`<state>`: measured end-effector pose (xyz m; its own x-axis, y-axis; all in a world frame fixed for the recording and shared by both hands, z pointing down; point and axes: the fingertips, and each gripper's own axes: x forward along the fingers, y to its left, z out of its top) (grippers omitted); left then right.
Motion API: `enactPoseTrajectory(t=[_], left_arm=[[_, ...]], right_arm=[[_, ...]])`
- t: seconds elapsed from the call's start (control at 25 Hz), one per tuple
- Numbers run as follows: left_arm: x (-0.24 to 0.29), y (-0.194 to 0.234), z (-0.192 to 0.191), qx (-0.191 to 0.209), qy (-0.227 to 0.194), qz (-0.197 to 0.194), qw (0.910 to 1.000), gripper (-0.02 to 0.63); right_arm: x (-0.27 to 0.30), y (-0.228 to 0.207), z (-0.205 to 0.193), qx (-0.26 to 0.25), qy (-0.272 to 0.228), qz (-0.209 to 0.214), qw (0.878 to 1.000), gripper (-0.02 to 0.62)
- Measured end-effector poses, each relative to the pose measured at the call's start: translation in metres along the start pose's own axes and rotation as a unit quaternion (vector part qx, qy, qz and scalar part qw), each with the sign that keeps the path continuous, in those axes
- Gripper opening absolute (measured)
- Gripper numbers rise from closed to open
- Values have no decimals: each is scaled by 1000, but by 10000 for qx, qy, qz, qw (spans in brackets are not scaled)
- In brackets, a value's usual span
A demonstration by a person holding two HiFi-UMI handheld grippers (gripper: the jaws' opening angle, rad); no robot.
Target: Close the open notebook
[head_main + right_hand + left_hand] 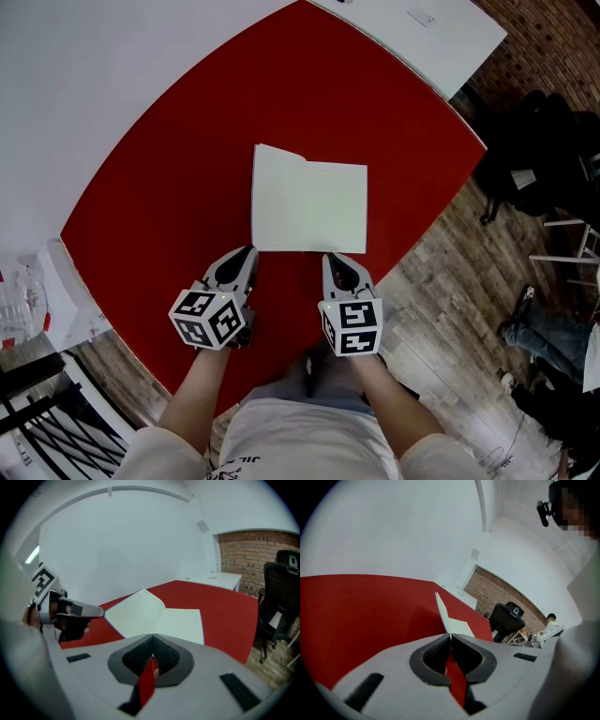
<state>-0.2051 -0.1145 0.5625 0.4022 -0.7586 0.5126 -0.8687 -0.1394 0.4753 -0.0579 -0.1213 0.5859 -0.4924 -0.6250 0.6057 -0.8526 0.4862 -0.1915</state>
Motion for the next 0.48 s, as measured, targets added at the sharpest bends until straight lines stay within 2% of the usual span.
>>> enactPoseTrajectory(t=[0.24, 0.48], left_arm=[[9, -50, 8, 277, 30, -520, 9983, 15], [25, -90, 3, 600, 162, -837, 9945, 15]], right_arm=[[-7, -10, 3, 77, -71, -92, 9999, -2], [-20, -29, 2, 188, -117, -262, 9994, -2]])
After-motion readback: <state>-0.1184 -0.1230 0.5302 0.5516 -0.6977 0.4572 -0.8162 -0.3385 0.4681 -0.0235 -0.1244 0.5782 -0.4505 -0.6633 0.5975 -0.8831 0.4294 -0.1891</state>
